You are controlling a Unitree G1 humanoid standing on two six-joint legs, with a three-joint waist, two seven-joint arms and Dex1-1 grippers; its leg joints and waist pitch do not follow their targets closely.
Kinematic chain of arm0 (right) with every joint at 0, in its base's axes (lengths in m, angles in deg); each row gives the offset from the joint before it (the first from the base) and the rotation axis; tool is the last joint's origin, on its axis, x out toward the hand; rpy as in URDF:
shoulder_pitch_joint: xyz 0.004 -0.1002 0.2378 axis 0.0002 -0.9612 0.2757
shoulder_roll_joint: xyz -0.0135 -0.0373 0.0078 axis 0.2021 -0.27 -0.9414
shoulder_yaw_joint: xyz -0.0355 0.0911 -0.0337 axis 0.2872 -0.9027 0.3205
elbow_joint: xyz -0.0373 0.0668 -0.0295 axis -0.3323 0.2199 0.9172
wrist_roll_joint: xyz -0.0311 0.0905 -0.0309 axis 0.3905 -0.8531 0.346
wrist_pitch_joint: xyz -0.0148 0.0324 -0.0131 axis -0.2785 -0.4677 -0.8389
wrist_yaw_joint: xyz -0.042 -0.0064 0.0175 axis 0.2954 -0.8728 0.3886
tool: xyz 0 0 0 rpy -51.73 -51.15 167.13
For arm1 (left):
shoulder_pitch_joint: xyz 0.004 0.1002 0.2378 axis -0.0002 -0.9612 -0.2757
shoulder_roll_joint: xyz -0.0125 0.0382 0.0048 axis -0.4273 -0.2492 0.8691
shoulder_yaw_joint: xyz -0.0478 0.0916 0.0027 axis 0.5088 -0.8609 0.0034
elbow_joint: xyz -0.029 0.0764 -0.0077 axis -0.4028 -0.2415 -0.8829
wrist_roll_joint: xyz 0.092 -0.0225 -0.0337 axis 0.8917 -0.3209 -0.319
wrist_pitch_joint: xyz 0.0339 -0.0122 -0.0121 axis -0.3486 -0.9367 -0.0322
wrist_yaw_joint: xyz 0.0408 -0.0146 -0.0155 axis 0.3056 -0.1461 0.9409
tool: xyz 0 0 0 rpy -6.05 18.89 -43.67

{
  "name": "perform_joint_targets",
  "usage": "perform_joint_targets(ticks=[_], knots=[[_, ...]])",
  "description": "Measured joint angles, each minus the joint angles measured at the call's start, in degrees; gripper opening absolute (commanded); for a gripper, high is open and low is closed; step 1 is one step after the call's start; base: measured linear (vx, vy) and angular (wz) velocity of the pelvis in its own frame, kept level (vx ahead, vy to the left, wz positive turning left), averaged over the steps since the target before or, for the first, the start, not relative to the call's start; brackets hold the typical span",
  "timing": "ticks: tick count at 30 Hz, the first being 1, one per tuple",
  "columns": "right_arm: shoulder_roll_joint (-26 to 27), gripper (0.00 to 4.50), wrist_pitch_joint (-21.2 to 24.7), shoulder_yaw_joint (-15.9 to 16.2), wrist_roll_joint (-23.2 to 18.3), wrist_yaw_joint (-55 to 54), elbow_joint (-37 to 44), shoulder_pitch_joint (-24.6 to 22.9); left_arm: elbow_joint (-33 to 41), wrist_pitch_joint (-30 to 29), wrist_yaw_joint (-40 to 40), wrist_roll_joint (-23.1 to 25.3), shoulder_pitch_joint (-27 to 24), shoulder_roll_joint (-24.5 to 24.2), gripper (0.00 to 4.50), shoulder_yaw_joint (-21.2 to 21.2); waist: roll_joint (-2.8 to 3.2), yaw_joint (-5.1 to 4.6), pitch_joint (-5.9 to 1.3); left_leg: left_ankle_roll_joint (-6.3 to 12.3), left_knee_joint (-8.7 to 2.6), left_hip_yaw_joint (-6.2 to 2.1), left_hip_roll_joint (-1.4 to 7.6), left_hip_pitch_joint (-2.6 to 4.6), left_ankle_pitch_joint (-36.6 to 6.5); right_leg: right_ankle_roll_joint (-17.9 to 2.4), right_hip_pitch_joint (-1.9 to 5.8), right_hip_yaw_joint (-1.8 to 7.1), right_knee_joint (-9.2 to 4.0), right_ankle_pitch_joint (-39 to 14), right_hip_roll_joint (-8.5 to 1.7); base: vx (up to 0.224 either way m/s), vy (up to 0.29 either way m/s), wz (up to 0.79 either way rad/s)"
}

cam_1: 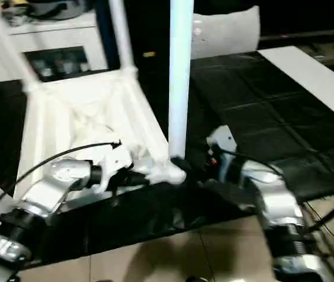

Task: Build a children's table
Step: Rotate leg to tighten

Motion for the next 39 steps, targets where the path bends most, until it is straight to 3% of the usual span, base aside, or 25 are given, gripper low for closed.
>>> perform_joint_targets(ticks=[3, 7, 10, 19, 23, 32, 36, 39], knots=[[-2.6, 3.74, 1.0, 1.5, -1.5, 7.0, 0.5, -0.2, -1.1, 4.2, -4.9, -0.2, 0.1, -1.6, 0.0, -0.8, -0.02, 0.62, -0.01, 0.08, 0.0, 0.09, -0.02, 0.01, 0.0, 0.0, 0.1, 0.12, -0.04, 0.0, -0.01, 0.0, 0.0, 0.0], [-4.3, 3.41, 2.8, 3.6, -1.9, 12.8, 0.2, 0.6, -1.3, 7.2, -8.9, -0.4, 0.2, -2.5, 0.0, -2.0, -0.05, 1.08, -0.03, 0.08, 0.0, 0.09, 0.03, 0.03, 0.0, 0.0, 0.22, 0.14, 0.0, 0.0, 0.0, 0.0, 0.0, 0.0], [-4.8, 2.97, 3.0, 5.5, -1.9, 15.5, 0.2, 1.5, -1.4, 8.5, -10.3, -0.4, 0.6, -2.5, 0.0, -2.9, -0.1, 1.4, -0.05, 0.08, 0.0, 0.09, 0.06, 0.02, 0.1, 0.0, 0.23, 0.14, 0.01, 0.0, 0.0, 0.0, 0.0, 0.0], [-4.5, 2.46, 3.7, 8.9, -1.4, 19.6, -0.5, 2.9, -2.9, 11.4, -12.1, -0.2, 1.1, -2.1, 0.0, -3.4, -0.23, 2.1, -0.11, 0.08, 0.0, 0.13, 0.06, 0.02, 0.1, 0.1, 0.23, 0.13, 0.0, 0.0, 0.01, 0.0, 0.0, 0.0], [-4.5, 2.06, 5.1, 9.0, -1.5, 20.4, -0.5, 3.1, -2.9, 11.5, -12.5, -0.3, 1.1, -2.1, 0.0, -3.4, -0.24, 2.23, -0.11, 0.08, 0.0, 0.13, 0.06, 0.01, 0.1, 0.1, 0.23, 0.14, -0.01, 0.0, 0.0, 0.0, 0.0, 0.0], [-4.6, 1.96, 8.3, 8.5, -2.5, 19.6, 1.8, 1.7, -2.6, 8.6, -12.8, -1.3, 1.1, -1.3, 0.0, -3.3, -0.2, 2.39, -0.13, 0.08, 0.0, 0.12, 0.06, 0.01, 0.1, 0.1, 0.26, 0.12, -0.03, 0.0, 0.0, 0.0, 0.0, 0.0], [-1.3, 1.95, 11.5, 6.4, -1.8, 11.4, 2.7, 1.0, -1.9, 3.1, -8.2, -0.9, 0.5, -0.6, 0.0, -1.4, -0.12, 1.66, -0.19, -0.1, -0.01, 0.14, 0.08, 0.23, 0.1, 0.1, 0.44, 0.08, -0.04, 0.0, 0.02, 0.0, 0.0, 0.0], [2.1, 1.95, 14.0, 4.4, 0.0, 2.5, 2.6, 1.0, -0.3, -2.3, -2.8, 0.1, -0.3, 1.0, 0.0, -0.1, 0.09, -0.92, -0.32, -0.37, -0.03, 0.08, 0.25, 0.59, 0.1, 0.2, 1.19, -0.65, -0.98, 0.1, 0.24, 0.0, 0.0, 0.0]])
